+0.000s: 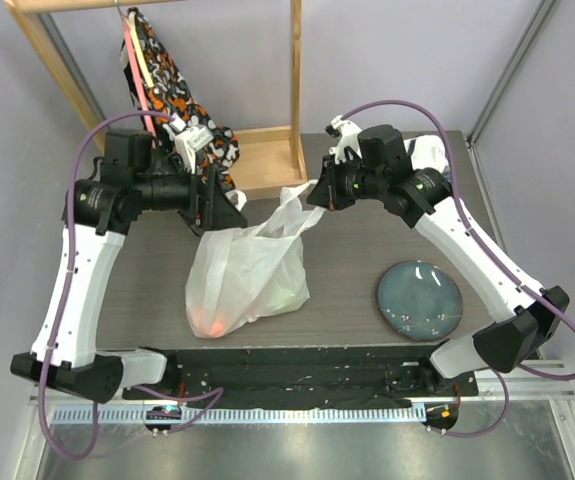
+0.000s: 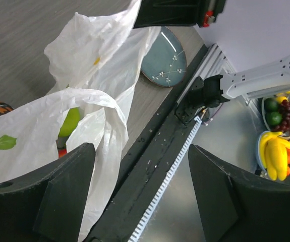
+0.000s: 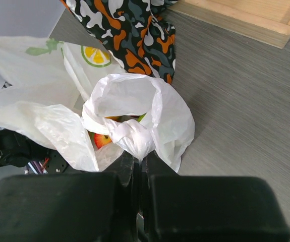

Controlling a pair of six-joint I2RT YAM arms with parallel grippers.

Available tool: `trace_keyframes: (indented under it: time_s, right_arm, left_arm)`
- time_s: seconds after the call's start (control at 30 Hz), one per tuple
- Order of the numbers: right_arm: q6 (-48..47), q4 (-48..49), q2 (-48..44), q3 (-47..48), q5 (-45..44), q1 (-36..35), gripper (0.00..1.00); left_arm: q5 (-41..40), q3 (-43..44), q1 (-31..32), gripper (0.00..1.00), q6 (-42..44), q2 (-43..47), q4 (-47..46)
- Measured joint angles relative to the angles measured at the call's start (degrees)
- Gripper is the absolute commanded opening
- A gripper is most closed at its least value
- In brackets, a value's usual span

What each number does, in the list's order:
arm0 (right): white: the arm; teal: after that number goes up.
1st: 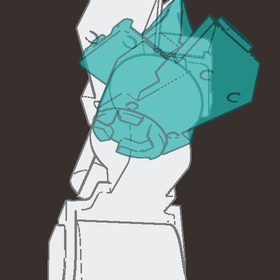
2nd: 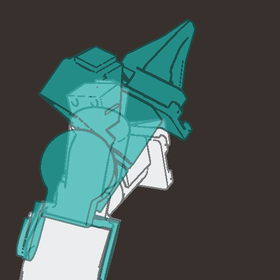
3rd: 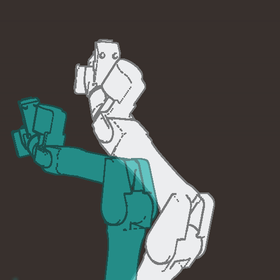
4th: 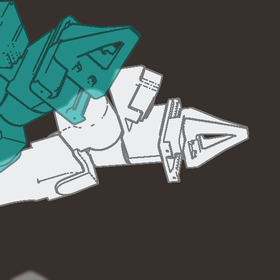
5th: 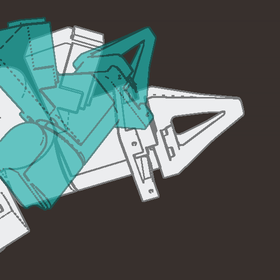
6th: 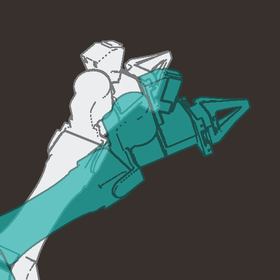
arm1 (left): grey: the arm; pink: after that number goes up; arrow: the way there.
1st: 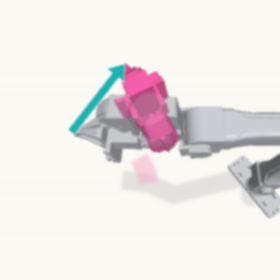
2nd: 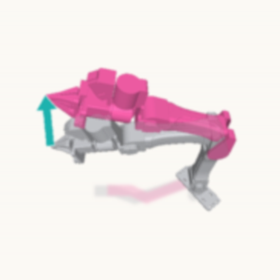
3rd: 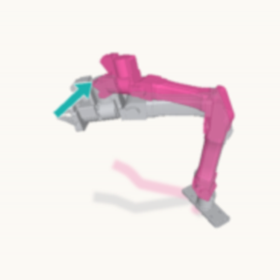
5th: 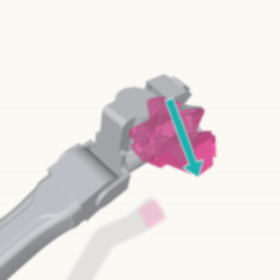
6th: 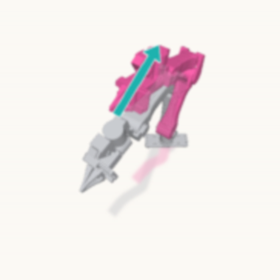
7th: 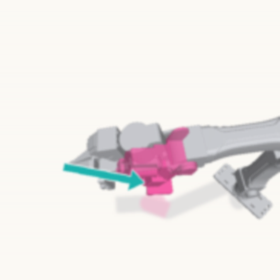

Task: Take the fake fruits out of the plastic bag
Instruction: Adjust the plastic bag at the center of the board.

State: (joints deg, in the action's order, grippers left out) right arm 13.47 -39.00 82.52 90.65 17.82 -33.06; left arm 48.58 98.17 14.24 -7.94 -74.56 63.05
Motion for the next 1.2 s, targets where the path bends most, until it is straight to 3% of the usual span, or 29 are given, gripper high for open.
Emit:
trace_keyframes:
  time_s: [0.2, 0.37, 0.47, 0.5, 0.57, 0.6, 0.63, 0.8, 1.0, 1.1, 1.2]
  right_arm:
    - [0.5, 0.5, 0.7, 0.0, 0.1, 0.6, 0.01]
    - [0.7, 0.9, 0.8, 0.0, 0.3, 0.7, 0.01]
    - [0.7, 1.1, 0.8, 0.0, 0.3, 0.7, 0.01]
    - [0.7, 1.2, 0.8, 0.0, 0.3, 0.8, 0.01]
    - [0.9, 1.2, 0.9, 0.0, 0.3, 1.0, 0.01]
    - [1.2, 1.3, 1.0, 0.0, 0.3, 1.2, 0.01]
    - [1.5, 1.2, 1.4, 0.1, 0.3, 1.6, 0.01]
    - [2.9, -0.1, 10.0, 10.2, 0.9, 7.6, 0.01]
    - [5.3, 0.5, 30.1, 39.2, -0.2, 18.3, 0.01]
    - [5.3, 1.3, 32.8, 44.6, -1.3, 21.1, 0.01]
    - [5.1, 2.3, 29.0, 40.8, -0.7, 21.1, 0.01]
  left_arm:
    - [-1.7, -1.3, 0.0, 0.82, 0.9, 3.8, 0.3]
    - [-1.7, -1.5, 0.7, 0.82, -0.3, -1.2, -2.5]
    - [-2.5, -1.3, 2.1, 0.77, -0.6, -5.8, -3.7]
    - [-3.0, -1.1, 2.8, 0.71, -0.6, -7.5, -3.9]
    - [-4.1, -0.4, 4.1, 0.38, -0.6, -10.6, -4.1]
    - [-4.7, 0.3, 4.5, 0.07, -0.7, -12.1, -4.1]
    - [-5.4, 1.6, 4.8, 0.00, -0.1, -13.7, -3.6]
    - [-10.1, 14.1, 3.9, 0.00, 1.9, -21.3, -3.6]
    - [-11.3, 38.8, -2.0, 0.00, 2.7, -27.9, -7.8]
    - [-10.1, 42.3, -3.3, 0.00, 2.9, -27.2, -9.8]
    - [-7.2, 39.6, -3.0, 0.00, 3.0, -24.7, -10.7]
